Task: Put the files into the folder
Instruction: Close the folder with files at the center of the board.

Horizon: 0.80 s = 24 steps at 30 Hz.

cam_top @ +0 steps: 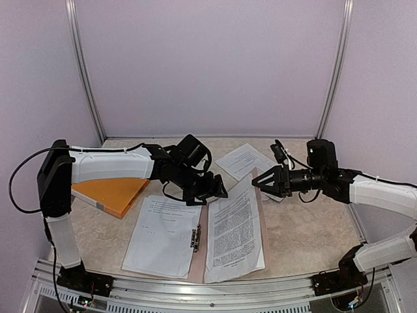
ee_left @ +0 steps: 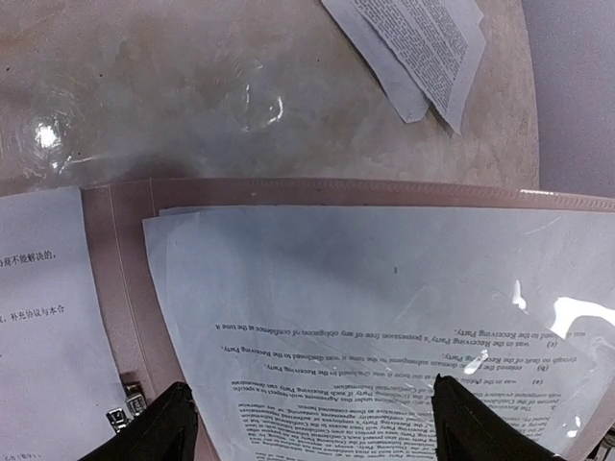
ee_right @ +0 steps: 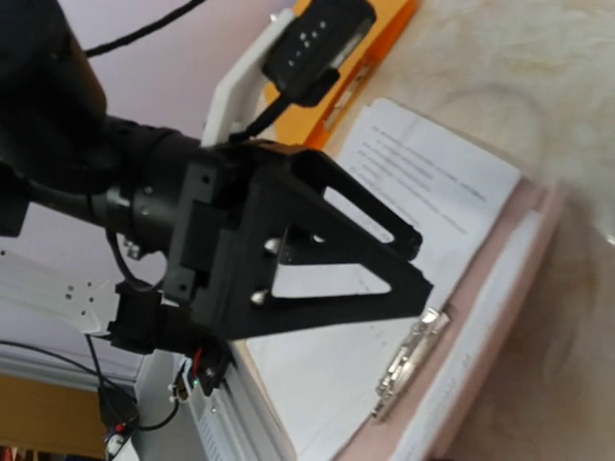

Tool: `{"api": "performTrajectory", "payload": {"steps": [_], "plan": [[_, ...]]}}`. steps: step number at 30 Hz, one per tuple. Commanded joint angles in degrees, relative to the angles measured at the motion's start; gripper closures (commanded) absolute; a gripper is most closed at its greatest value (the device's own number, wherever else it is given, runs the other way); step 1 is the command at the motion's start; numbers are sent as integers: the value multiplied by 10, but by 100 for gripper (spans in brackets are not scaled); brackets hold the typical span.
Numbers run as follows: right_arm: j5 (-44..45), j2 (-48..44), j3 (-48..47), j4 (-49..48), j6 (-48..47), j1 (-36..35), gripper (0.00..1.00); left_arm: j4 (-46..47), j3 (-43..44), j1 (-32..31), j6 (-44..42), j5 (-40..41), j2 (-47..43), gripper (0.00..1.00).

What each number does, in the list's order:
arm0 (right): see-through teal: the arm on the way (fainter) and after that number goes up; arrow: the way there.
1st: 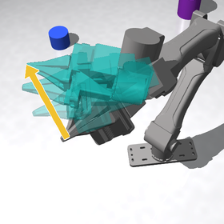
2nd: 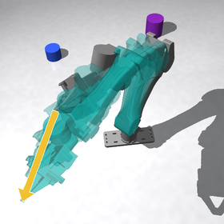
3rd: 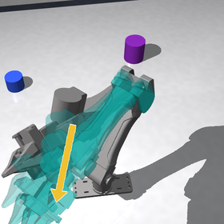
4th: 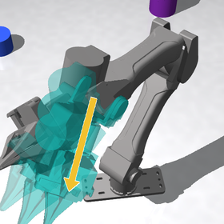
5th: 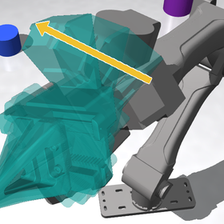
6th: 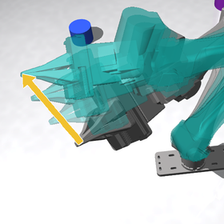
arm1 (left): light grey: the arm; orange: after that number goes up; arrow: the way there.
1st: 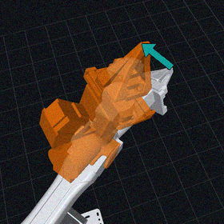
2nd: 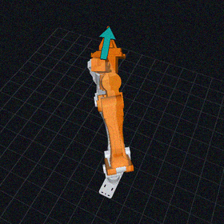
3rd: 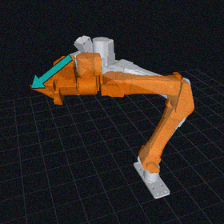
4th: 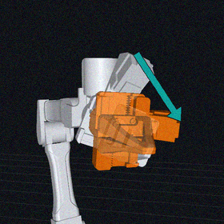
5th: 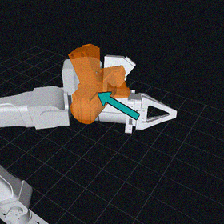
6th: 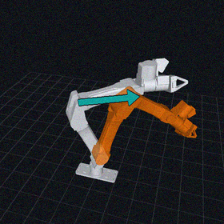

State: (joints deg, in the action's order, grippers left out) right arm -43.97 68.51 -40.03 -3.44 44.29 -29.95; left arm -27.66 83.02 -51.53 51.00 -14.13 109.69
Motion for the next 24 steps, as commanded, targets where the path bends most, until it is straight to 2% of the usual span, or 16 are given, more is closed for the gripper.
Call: {"api": "performTrajectory", "payload": {"steps": [1,11,24], "plan": [[7,18,-30,-20,3,-26,48,1,-10,-2,1,19,-56,19],[17,59,-77,-36,6,-66,47,-23,-49,7,3,51,-131,19],[29,125,-153,-32,-2,-118,40,-22,-96,27,7,63,-189,19]]}}
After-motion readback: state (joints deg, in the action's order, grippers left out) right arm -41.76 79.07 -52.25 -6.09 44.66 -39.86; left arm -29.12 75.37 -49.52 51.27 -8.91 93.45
